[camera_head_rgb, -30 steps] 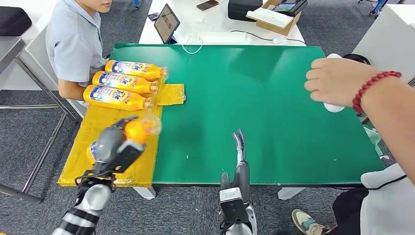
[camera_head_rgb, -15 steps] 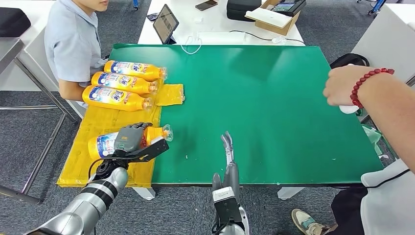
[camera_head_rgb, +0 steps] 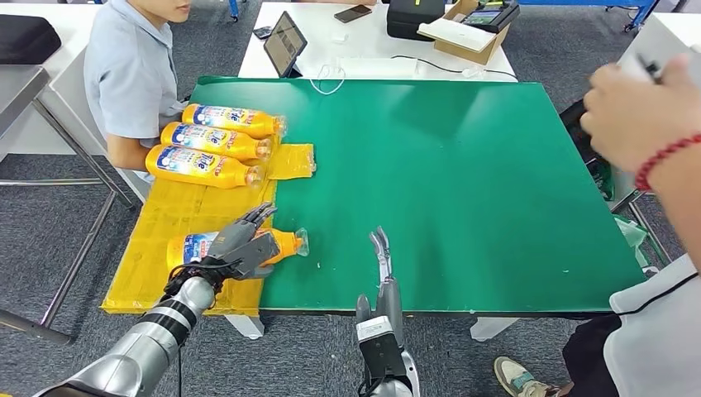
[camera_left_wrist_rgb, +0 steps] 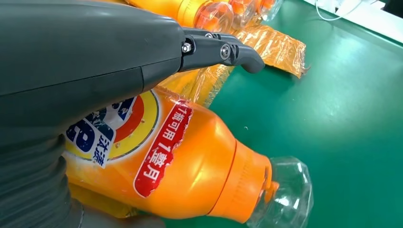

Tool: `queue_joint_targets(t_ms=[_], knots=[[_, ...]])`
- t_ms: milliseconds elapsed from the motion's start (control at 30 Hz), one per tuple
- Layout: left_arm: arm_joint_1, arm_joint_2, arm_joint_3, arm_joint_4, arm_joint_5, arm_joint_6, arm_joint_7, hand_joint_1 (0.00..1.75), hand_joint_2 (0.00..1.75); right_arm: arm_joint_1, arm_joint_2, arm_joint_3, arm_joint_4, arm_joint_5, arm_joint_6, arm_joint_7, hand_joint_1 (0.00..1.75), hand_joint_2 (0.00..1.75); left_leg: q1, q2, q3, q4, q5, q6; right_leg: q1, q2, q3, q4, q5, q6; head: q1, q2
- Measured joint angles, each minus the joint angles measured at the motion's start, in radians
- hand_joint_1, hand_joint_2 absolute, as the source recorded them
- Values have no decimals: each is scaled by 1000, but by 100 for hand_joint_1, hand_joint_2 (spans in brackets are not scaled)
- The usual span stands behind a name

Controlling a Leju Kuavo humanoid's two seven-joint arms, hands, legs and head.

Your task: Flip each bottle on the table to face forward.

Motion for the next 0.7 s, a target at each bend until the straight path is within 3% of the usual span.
queue_joint_targets(t_ms=[233, 333, 400, 467, 567, 700], knots=[[21, -10, 23, -25, 67, 8, -6, 0, 175, 0, 0, 0, 12, 5, -16, 0, 0, 0, 0, 0, 4, 0, 0, 0, 0, 0, 3, 0, 0, 0, 0, 0], [75, -32, 62, -97, 196, 89, -68, 0, 175, 3, 0, -5, 11, 39, -39, 0, 0, 0, 0, 1, 3, 0, 0, 0, 0, 0, 2, 0, 0, 0, 0, 0], [144, -61, 93, -193, 316, 161, -130, 0, 175, 14, 2, -22, -1, 92, -43, 0, 0, 87, 0, 2, 0, 1, 0, 0, 0, 1, -1, 0, 0, 0, 0, 0], [220, -88, 111, -320, 462, 172, -151, 0, 175, 29, 9, -51, -25, 154, -45, 0, 0, 175, 0, 2, -3, 1, 0, 0, 0, 1, -5, 0, 0, 0, 0, 0], [320, -107, 112, -520, 674, 123, -139, 0, 175, 53, 26, -111, -82, 250, -46, 0, 0, 175, 0, 2, -8, 1, 0, 0, 0, 1, -9, 0, 1, 0, 0, 0], [411, -108, 102, -699, 735, 136, -157, 0, 175, 76, 63, -204, -156, 346, -46, 0, 0, 175, 0, 2, -11, 1, 0, 0, 0, 0, -12, 0, 1, 0, 0, 0]])
